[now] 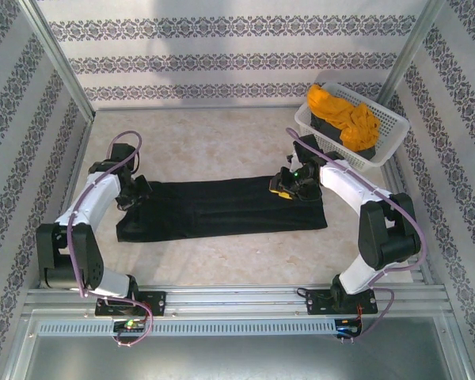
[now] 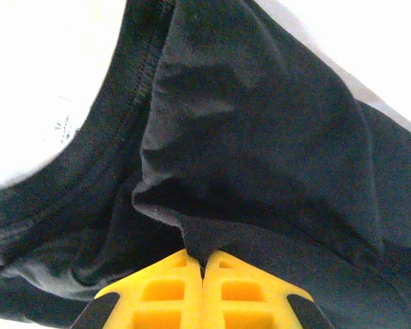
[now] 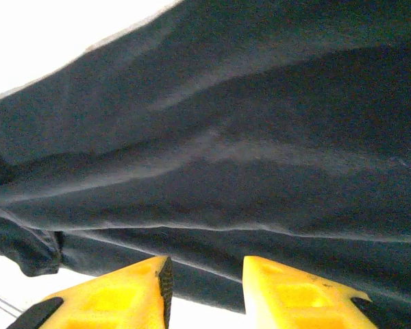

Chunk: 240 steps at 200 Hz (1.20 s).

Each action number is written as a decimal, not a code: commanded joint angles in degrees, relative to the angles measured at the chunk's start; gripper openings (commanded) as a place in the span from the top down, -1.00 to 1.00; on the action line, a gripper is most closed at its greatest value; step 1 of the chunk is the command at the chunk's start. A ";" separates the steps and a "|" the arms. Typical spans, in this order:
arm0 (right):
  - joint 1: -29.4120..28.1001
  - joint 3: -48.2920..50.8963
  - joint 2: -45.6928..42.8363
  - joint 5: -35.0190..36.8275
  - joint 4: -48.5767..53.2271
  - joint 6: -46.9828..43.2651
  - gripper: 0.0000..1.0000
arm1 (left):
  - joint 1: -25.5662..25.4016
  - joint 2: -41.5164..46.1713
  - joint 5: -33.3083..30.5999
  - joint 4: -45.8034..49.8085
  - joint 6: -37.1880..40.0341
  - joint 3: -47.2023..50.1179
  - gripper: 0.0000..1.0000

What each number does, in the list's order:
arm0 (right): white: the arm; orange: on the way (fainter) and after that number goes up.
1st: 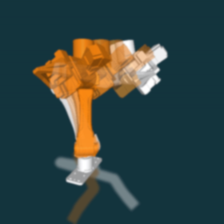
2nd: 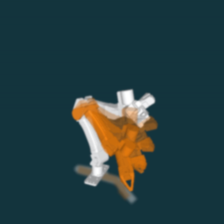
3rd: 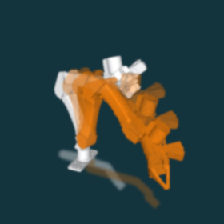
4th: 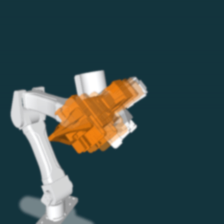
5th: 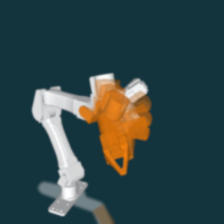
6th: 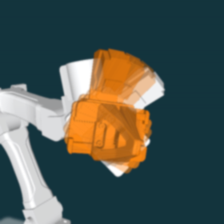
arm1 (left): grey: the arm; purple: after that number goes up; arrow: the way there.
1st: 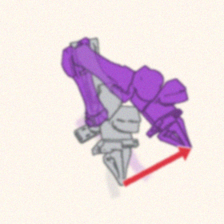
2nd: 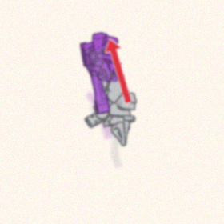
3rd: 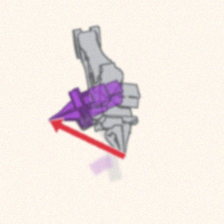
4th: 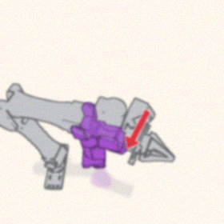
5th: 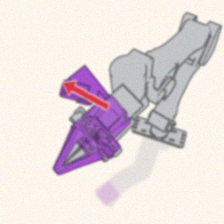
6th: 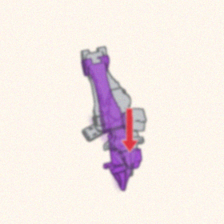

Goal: Fold and stack the t-shirts

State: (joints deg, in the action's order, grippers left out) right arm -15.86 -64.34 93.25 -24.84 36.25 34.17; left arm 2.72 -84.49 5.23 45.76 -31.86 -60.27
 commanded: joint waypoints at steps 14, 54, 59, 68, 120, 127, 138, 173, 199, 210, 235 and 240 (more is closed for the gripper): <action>0.68 4.24 -2.12 4.74 -1.11 0.05 0.33 | 1.23 -5.16 -3.88 -3.94 4.35 -2.49 1.00; 3.14 7.77 -2.93 8.50 -2.19 1.51 0.36 | 1.32 -12.65 -5.85 -7.17 6.72 -4.71 1.00; 3.57 7.82 -3.11 8.83 -2.07 1.69 0.37 | 1.32 -13.44 -6.42 -7.32 7.08 -4.97 1.00; 4.26 8.00 -3.32 9.08 -2.19 1.82 0.37 | 1.32 -14.47 -7.68 -7.90 7.67 -5.03 0.97; 6.16 5.72 -3.31 10.76 -0.79 0.53 0.40 | 1.15 -11.44 -15.61 -7.19 5.98 -5.67 0.25; 6.34 5.41 -2.88 11.00 -0.83 0.33 0.40 | 0.98 -9.36 -16.10 -6.52 5.21 -5.44 0.23; 6.62 4.87 -2.09 11.13 -0.75 -0.20 0.42 | 0.52 -6.45 -16.65 -4.80 2.90 -4.85 0.24; 7.55 0.95 2.99 12.31 0.48 -3.19 0.47 | -2.15 0.39 -6.12 -4.17 -9.72 0.80 0.42; 7.95 -2.44 7.73 12.97 1.26 -5.29 0.50 | -5.86 0.01 -1.07 -9.37 -19.48 5.93 0.49; 8.06 -3.52 9.43 13.77 1.46 -5.96 0.50 | -7.02 -1.82 0.18 -11.84 -22.82 6.96 0.50; 8.24 -6.37 13.80 15.58 3.51 -6.59 0.51 | -8.66 -8.37 0.51 -15.24 -27.55 5.73 0.51; 8.17 -6.97 14.76 15.93 4.23 -6.69 0.52 | -8.69 -9.58 0.30 -15.69 -28.08 5.33 0.51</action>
State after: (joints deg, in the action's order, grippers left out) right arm -8.34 -68.25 104.51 -12.16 36.71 29.56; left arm -5.06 -89.52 3.88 35.48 -51.40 -53.95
